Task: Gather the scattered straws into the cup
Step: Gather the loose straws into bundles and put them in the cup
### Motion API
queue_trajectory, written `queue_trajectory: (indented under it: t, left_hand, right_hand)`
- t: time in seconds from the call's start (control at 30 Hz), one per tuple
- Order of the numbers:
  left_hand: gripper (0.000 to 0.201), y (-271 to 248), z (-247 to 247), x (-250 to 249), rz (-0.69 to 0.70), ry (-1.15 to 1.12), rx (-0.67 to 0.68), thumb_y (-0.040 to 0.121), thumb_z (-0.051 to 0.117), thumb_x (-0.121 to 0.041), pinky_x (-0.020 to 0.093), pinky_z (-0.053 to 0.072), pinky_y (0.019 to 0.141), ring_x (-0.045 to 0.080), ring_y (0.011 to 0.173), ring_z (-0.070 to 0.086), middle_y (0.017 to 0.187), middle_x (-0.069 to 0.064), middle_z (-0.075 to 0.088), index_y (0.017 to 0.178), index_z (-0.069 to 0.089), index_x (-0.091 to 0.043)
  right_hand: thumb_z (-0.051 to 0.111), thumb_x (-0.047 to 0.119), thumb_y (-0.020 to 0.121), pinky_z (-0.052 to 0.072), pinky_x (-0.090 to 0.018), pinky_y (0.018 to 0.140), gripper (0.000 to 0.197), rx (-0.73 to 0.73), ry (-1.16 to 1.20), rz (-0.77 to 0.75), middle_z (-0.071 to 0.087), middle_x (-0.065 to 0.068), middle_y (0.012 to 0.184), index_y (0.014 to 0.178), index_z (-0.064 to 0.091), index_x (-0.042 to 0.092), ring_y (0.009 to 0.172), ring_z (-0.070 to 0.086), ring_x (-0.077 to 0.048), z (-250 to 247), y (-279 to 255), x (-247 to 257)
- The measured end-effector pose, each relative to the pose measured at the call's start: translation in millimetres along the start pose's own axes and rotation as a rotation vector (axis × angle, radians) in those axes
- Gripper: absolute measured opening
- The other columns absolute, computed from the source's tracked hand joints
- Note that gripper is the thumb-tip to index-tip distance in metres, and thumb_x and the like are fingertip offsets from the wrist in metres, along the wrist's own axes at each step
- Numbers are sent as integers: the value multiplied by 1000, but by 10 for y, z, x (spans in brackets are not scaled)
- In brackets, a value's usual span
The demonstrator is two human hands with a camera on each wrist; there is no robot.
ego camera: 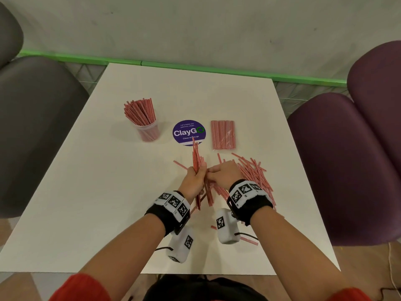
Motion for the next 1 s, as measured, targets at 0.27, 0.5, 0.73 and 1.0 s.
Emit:
queue_trajectory:
  t: [0.27, 0.5, 0.73, 1.0]
  left_hand:
    - [50, 53, -125, -38, 41, -54, -80, 91, 36, -51, 49, 47, 98, 33, 106, 61, 116, 15, 62, 114, 45, -8]
    - [44, 44, -320, -293, 106, -186, -286, 101, 29, -35, 38, 47, 88, 23, 87, 58, 96, 6, 62, 117, 47, 1]
    - [22, 41, -407, -506, 126, -540, -310, 102, 30, -29, 27, 49, 56, 15, 57, 51, 67, 0, 44, 87, 41, -17]
    - [28, -16, -340, -575, 217, -180, -294, 99, 32, -38, 45, 43, 100, 24, 106, 52, 109, 4, 58, 107, 50, -19]
  right_hand:
    - [63, -4, 81, 54, -8, 59, 24, 61, 198, -78, 70, -24, 98, 103, 69, -7, 63, 63, -11, 135, -5, 171]
    - [69, 36, 81, 57, -45, 83, 24, -168, 182, -96, 69, -5, 73, 76, 69, 13, 75, 66, -21, 107, 113, 60]
    - [23, 46, 100, 53, -35, 84, 54, 113, 322, 35, 64, -9, 101, 118, 56, 7, 82, 64, -20, 321, 41, 149]
    - [23, 45, 100, 38, -21, 48, 51, 207, 447, 24, 55, 10, 45, 76, 58, 16, 47, 47, -9, 496, -25, 331]
Point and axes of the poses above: each hand's wrist, its own y-axis towards the middle knuckle, its own z-axis out of the palm, x = y × z, the point moved 5 cm from there along y, towards the middle knuckle
